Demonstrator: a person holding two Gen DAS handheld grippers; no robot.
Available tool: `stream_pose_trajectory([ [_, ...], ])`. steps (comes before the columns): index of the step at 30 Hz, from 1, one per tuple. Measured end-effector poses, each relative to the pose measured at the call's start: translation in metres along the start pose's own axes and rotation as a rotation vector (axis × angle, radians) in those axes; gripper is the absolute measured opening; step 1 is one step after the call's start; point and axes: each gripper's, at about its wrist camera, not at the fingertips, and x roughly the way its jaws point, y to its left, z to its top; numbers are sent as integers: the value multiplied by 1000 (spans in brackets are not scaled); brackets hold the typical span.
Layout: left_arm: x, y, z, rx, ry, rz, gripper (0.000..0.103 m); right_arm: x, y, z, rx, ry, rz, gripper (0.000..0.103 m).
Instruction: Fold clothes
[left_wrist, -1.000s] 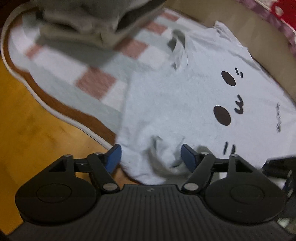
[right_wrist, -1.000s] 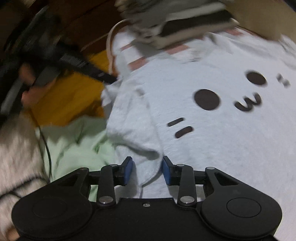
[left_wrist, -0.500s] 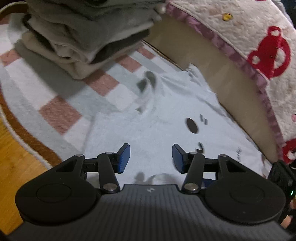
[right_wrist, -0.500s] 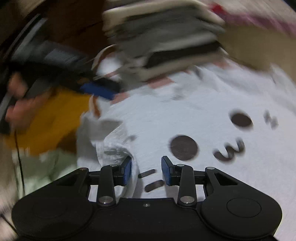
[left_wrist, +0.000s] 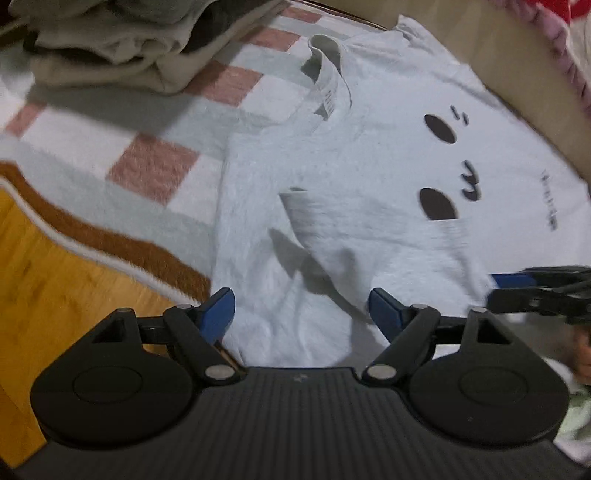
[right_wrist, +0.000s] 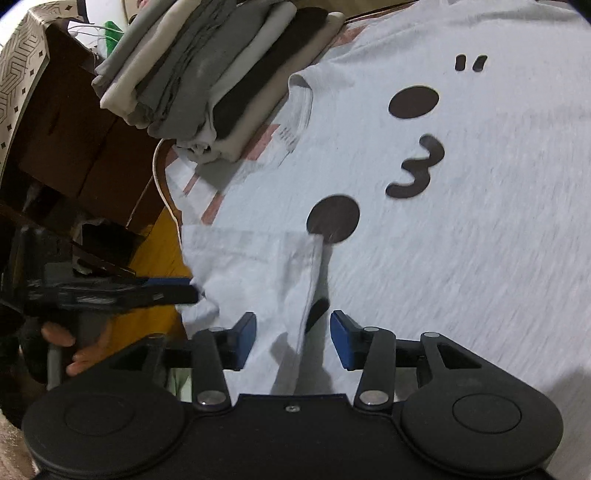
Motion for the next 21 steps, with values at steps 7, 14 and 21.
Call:
stream_pose_trajectory([
  [7, -25, -6, -4, 24, -105, 25, 2, 14, 21, 12, -180, -99, -35, 6],
  [14, -30, 4, -4, -64, -113, 125, 11, -5, 39, 18, -176, -233, -39, 7],
  [21, -28, 47, -9, -348, -58, 103, 47, -10, 6, 23, 13, -106, -258, 41],
])
